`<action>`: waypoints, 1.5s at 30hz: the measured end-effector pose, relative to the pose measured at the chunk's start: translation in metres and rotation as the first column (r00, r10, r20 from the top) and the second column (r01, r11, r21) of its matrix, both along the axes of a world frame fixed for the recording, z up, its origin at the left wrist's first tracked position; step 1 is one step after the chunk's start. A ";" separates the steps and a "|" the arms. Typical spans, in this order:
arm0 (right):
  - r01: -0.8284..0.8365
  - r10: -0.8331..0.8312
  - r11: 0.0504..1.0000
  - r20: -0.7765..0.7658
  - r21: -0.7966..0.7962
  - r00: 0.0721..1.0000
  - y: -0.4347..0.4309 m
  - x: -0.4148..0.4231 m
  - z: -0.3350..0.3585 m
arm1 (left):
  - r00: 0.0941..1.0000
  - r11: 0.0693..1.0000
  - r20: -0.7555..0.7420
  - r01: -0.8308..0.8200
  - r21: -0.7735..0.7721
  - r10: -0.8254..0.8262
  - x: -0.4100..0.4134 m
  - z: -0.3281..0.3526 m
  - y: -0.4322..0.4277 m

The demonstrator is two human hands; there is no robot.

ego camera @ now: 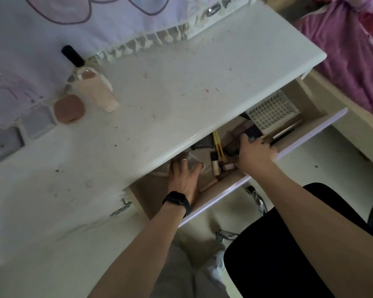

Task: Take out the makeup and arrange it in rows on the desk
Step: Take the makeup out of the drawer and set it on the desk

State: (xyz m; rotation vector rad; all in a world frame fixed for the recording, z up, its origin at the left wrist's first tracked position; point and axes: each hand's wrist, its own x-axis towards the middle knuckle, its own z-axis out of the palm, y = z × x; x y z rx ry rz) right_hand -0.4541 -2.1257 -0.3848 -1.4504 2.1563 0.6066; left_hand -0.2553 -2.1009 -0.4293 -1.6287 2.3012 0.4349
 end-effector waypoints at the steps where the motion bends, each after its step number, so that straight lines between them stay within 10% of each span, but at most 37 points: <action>1: 0.003 -0.003 1.000 -0.013 -0.002 1.000 0.000 0.001 -0.002 | 1.000 1.000 0.023 0.014 0.011 -0.015 0.000 0.002 -0.001; 5: -0.003 0.002 1.000 -0.062 -0.007 0.998 -0.002 0.002 -0.006 | 0.999 0.998 0.031 0.027 0.059 -0.029 0.002 0.010 -0.003; 9: -0.002 0.001 0.999 -0.043 -0.044 0.999 -0.002 0.000 -0.002 | 0.928 0.919 -0.266 -0.155 0.363 0.262 0.011 0.014 -0.011; 15: 0.128 -0.075 0.984 0.357 -0.127 0.931 0.004 -0.008 0.026 | 0.676 0.713 -0.433 -0.198 0.672 0.596 0.030 0.050 -0.005; 21: 0.598 -0.288 0.801 0.886 0.016 0.363 0.042 0.016 0.077 | 0.518 0.628 -0.509 -0.070 0.775 0.687 0.070 0.106 0.002; 26: 0.623 -0.357 0.762 0.917 0.178 0.175 0.064 0.072 0.095 | 0.372 0.467 -0.421 -0.039 0.883 0.827 0.133 0.146 -0.006; 34: 0.419 -0.208 0.903 0.950 0.095 0.233 0.041 0.213 0.113 | 0.316 0.631 -0.546 -0.362 0.686 0.776 0.302 0.160 -0.014; 40: 0.142 0.159 0.949 0.819 -0.281 0.552 0.003 0.319 0.104 | 0.713 0.802 -0.386 -0.580 0.144 0.585 0.411 0.137 -0.023; 45: -0.139 0.432 0.878 0.632 -0.459 0.643 -0.035 0.390 0.098 | 0.757 0.818 -0.333 -0.568 0.090 0.562 0.446 0.129 -0.050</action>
